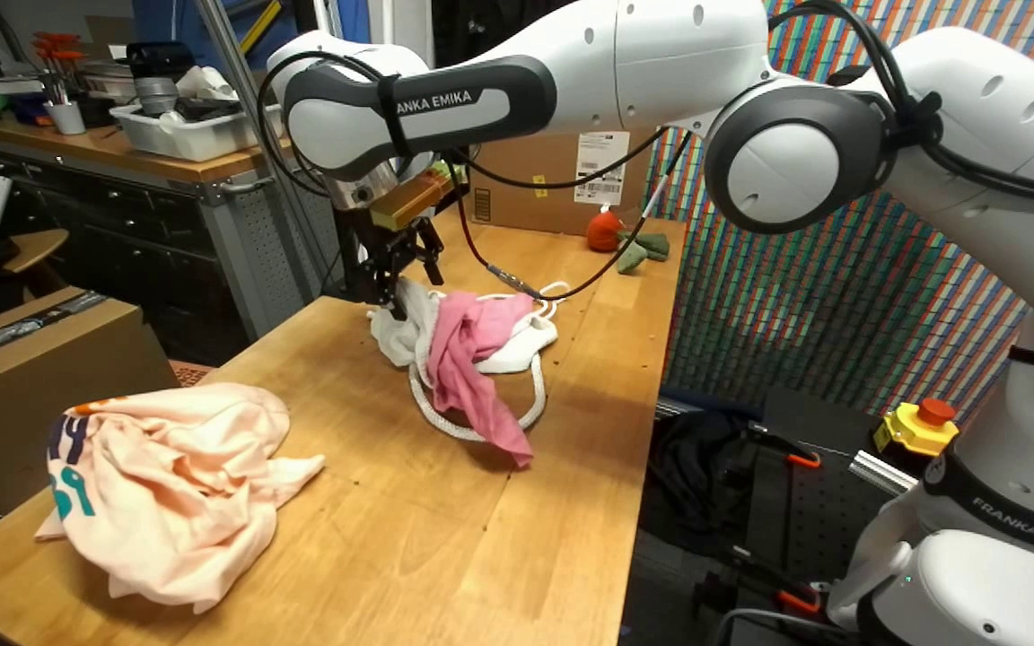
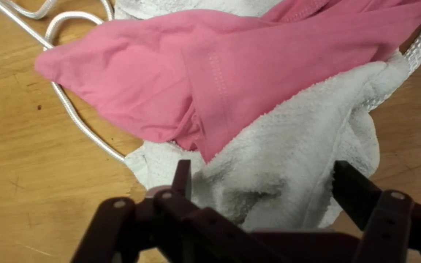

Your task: Spread the objects that are on the table, where the orange object and pink cloth moved to the right, white towel and smaller rope to remain on the center, light pink object and bigger rope moved to the left

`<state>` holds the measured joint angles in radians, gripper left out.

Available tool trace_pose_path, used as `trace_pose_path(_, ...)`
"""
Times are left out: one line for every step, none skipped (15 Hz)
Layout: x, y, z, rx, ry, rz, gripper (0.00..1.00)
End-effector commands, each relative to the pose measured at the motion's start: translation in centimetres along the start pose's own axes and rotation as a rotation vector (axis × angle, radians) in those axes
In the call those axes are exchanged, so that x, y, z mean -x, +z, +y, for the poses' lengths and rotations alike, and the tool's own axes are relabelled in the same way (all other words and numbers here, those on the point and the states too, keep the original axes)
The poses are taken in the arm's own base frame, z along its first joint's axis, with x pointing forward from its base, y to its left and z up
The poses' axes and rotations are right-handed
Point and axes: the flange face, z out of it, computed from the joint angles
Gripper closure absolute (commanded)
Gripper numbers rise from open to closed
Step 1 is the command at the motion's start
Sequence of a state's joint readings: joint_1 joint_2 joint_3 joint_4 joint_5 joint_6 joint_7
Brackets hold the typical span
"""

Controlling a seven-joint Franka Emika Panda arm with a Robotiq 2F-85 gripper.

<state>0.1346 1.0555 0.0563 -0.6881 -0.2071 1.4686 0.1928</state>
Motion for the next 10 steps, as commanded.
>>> trace_pose_path(-0.7, -0.8, 0.3, -0.008, 0.003, 0.061, 0.34)
trace_pose_path(-0.8, -1.0, 0.4, -0.01, 0.004, 0.073, 0.44)
trace_pose_path(-1.0, -1.0, 0.5, -0.012, 0.003, 0.089, 0.51)
trace_pose_path(-1.1, -1.1, 0.5, -0.014, 0.001, 0.105, 0.58)
trace_pose_path(-1.2, -1.4, 0.7, -0.018, 0.004, 0.12, 0.66)
trace_pose_path(-1.3, -1.6, 0.8, -0.022, 0.002, 0.136, 0.73)
trace_pose_path(-1.4, -1.9, 0.9, -0.028, 0.0, 0.149, 0.8)
trace_pose_path(-1.4, -2.4, 1.1, -0.034, 0.004, 0.167, 0.89)
trace_pose_path(-1.4, -2.7, 1.2, -0.039, 0.003, 0.182, 0.93)
trace_pose_path(-1.4, -3.2, 1.3, -0.046, 0.012, 0.196, 0.95)
